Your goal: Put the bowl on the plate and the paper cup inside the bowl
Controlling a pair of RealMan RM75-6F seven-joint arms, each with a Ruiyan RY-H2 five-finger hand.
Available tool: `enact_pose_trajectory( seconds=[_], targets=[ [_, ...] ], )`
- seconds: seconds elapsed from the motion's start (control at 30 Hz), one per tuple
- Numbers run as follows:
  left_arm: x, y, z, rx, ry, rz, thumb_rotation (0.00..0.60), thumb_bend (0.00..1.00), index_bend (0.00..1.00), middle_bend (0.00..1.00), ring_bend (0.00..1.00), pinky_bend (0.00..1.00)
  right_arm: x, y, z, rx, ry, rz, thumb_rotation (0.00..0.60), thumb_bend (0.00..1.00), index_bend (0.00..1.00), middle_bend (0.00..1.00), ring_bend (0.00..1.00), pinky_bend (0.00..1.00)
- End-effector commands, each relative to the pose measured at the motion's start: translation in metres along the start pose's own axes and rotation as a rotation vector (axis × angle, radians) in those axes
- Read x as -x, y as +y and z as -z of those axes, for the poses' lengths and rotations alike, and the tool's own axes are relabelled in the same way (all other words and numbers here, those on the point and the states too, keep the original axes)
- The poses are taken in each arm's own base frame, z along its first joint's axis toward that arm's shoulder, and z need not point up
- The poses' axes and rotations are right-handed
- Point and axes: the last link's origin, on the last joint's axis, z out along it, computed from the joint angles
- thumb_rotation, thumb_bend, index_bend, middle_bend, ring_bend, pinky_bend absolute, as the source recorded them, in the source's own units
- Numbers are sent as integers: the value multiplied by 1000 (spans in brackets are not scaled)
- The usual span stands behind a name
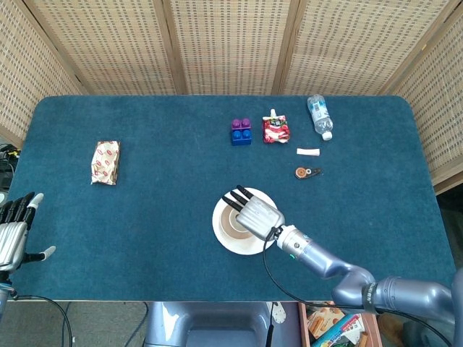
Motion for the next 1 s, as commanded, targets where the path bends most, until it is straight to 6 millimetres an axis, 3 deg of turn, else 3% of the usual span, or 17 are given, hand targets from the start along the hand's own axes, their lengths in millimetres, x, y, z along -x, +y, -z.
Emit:
enact_pose_trajectory(
  seconds=[0.03,0.43,1.0],
  targets=[
    [0,0,0,0,0,-2,600,0,0,0,0,0,-2,-5,-1,-2,-7,-6,600,487,692,0,0,0],
    [1,1,0,-3,-2,-6,600,0,0,0,0,0,0,-9,0,10,-48,0,600,469,387,0,0,0],
    [2,2,1,1,-1,-9,600,0,0,0,0,0,-5,-3,20,43,-32,52,600,467,308,0,0,0]
  ],
)
